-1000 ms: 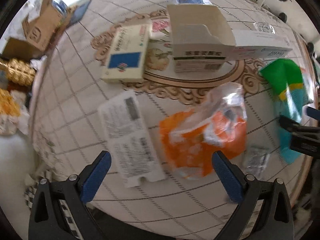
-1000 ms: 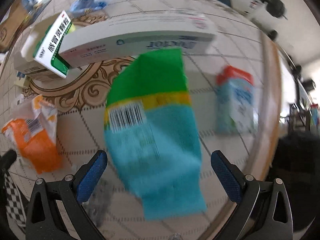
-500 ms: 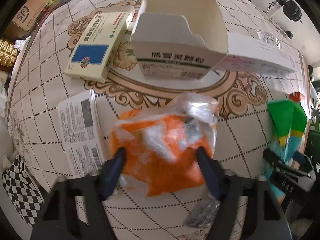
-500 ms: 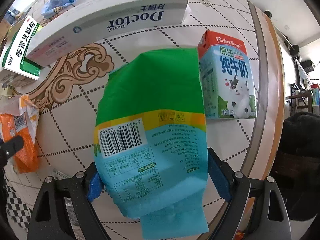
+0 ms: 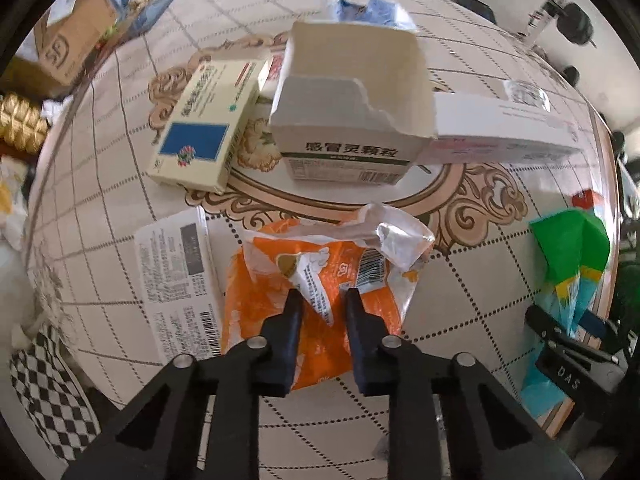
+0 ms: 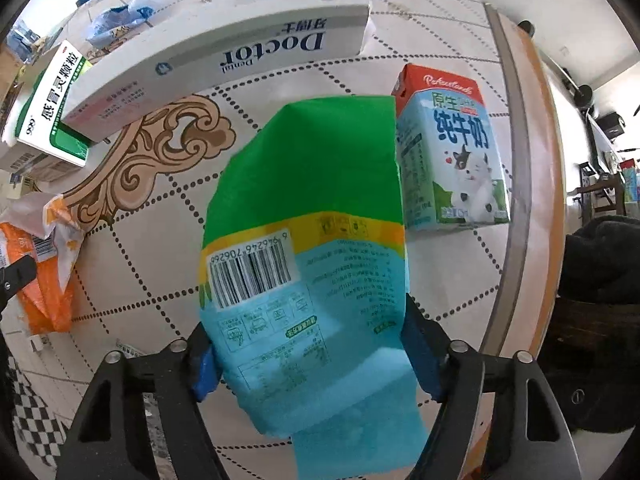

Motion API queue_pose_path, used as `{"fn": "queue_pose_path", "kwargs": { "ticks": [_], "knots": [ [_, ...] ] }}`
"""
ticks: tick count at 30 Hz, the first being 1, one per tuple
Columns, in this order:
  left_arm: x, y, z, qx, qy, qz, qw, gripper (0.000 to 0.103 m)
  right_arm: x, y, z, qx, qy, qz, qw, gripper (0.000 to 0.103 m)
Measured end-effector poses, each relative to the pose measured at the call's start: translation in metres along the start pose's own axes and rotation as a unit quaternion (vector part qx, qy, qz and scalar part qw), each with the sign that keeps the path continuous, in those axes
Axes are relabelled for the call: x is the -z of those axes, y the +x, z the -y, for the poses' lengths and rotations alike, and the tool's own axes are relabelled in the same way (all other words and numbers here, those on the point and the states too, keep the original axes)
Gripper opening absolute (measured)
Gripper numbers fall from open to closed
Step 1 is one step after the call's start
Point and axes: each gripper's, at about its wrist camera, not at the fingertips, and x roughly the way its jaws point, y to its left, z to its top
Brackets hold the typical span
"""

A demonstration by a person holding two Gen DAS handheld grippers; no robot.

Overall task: Collect trash
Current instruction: 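Grasp the orange wrapper with the left tool while the right tool grasps the green-blue bag, then carry both items over the bin and open both tools to drop them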

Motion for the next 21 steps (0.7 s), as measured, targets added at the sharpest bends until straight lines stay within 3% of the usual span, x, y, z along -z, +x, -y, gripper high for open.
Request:
{"fn": "queue_pose_path", "kwargs": {
  "ticks": [4, 8, 11, 15, 21],
  "knots": [
    [0.016, -0.016, 0.000, -0.014, 0.031, 0.027, 0.9990, 0.015, 0.019, -0.010, 0.008, -0.017, 0.033, 0.011, 0.999, 0.072],
    [0.036, -0.047, 0.008, -0.003, 0.064, 0.057, 0.9963, 0.015, 0.051, -0.037, 0.019, -0.030, 0.075, 0.039, 0.996, 0.072],
    [0.062, -0.059, -0.014, 0.014, 0.088, 0.080, 0.9928, 0.015, 0.080, -0.061, 0.022, -0.039, 0.103, 0.063, 0.992, 0.072],
    [0.098, -0.084, -0.049, 0.047, 0.119, 0.108, 0.9859, 0.015, 0.143, -0.104, 0.016, -0.052, 0.133, 0.096, 0.985, 0.072],
    [0.168, -0.104, -0.098, 0.090, 0.142, 0.104, 0.9803, 0.015, 0.238, -0.143, -0.038, -0.078, 0.142, 0.090, 0.983, 0.072]
  ]
}}
